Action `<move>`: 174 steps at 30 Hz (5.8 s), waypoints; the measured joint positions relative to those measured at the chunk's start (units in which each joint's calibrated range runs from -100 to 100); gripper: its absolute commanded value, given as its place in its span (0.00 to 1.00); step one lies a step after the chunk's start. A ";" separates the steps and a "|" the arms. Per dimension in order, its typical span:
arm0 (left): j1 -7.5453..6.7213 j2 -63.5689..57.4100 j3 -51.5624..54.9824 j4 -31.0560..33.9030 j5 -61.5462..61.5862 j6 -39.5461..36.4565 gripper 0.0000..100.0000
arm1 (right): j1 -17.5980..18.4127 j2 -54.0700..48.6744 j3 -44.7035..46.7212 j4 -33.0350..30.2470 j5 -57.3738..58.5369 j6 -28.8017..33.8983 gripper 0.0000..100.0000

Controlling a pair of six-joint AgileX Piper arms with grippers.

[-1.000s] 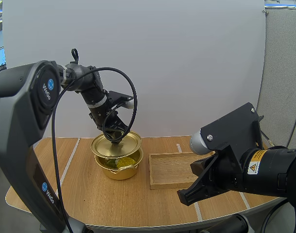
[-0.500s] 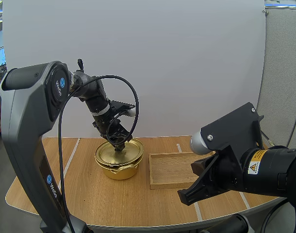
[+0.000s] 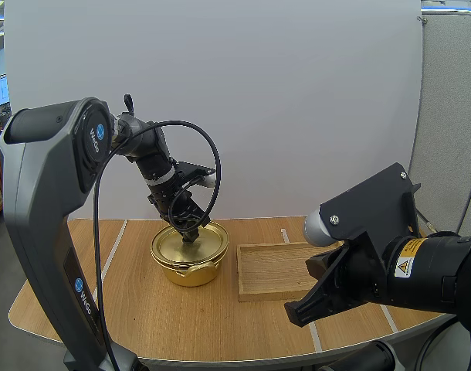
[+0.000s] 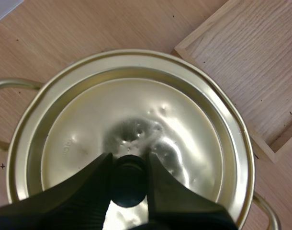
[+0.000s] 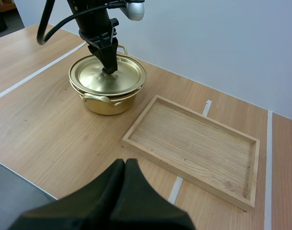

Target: Open the pot, put the pineapple inside, and close it

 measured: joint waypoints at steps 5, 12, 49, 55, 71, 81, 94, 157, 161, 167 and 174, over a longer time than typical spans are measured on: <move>0.00 0.00 0.00 0.35 0.03 0.00 0.00 | 0.00 0.00 0.00 0.00 0.00 0.00 0.00; -0.17 0.00 0.00 1.66 0.49 0.00 0.00 | 0.00 0.00 0.00 0.00 0.00 0.00 0.00; -0.15 -2.56 -1.20 5.62 8.53 -0.11 1.00 | 0.00 0.00 0.00 0.00 0.00 0.00 0.00; -0.15 -9.87 -6.66 6.10 10.87 -0.37 1.00 | 0.00 0.00 0.00 0.00 0.00 0.00 0.00; -0.15 -32.46 -15.29 7.40 11.30 -0.37 1.00 | 0.00 0.00 0.00 0.00 0.00 0.00 0.00; -0.15 -46.40 -15.29 7.77 11.75 -0.37 1.00 | 0.00 0.00 0.00 0.00 0.00 0.00 0.00; -0.15 -65.08 -14.47 7.77 12.07 -1.65 1.00 | 0.00 0.00 0.00 0.00 0.00 0.00 0.00; -0.15 -108.95 33.70 3.24 10.66 -16.11 0.00 | -4.80 -2.85 0.00 2.73 0.00 0.00 0.00; -0.15 -108.95 33.70 3.24 6.20 -17.93 0.00 | -4.89 -2.85 0.00 2.86 0.00 0.00 0.00; -0.15 -109.04 37.36 5.16 -15.96 -22.47 0.00 | -4.89 -2.85 0.00 2.97 -9.95 0.00 0.00; -0.15 -109.08 51.48 7.58 -40.63 -22.69 0.00 | -4.89 -2.85 3.02 0.71 -37.58 0.00 0.00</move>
